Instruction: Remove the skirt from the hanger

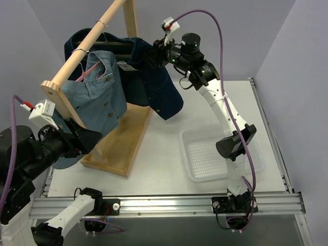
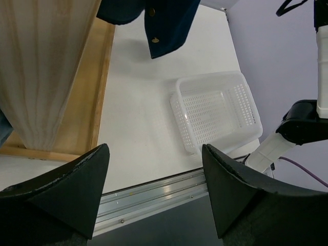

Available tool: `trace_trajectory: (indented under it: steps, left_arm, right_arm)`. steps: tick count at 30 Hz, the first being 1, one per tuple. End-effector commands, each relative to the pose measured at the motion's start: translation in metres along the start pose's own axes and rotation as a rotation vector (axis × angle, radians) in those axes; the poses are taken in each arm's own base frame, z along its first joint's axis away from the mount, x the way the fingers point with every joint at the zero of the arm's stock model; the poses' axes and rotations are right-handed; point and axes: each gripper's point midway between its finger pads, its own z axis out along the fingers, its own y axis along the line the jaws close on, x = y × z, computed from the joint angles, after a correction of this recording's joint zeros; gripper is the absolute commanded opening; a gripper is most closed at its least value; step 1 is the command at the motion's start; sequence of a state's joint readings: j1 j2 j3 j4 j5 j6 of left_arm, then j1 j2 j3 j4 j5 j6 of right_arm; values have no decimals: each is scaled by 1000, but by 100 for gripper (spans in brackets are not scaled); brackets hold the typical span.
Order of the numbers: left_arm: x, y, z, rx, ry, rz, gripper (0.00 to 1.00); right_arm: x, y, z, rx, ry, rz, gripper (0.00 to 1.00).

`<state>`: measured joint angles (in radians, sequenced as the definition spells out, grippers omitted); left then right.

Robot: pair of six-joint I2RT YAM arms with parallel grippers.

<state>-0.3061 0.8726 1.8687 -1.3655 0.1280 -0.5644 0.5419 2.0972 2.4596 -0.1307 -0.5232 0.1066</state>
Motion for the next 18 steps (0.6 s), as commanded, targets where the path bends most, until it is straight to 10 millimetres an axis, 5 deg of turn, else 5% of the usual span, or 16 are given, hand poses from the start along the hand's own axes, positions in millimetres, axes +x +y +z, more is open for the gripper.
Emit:
trace_trajectory:
  steps: [1,6,10,18]
  left_arm:
    - [43,21,-11,-89,187,-22,81]
    - [44,22,-12,-92,171,-44,81]
    - [47,25,-13,-104,185,-47,81]
    - [52,24,-12,-100,211,-53,80]
  right_arm:
    - [-38,10,-4,-49,-113,-53,36]
    - [-45,14,-4,-68,-136,-56,29]
    - [-56,19,-3,-93,-185,-58,0]
    - [-93,24,-10,-103,-314,-68,0]
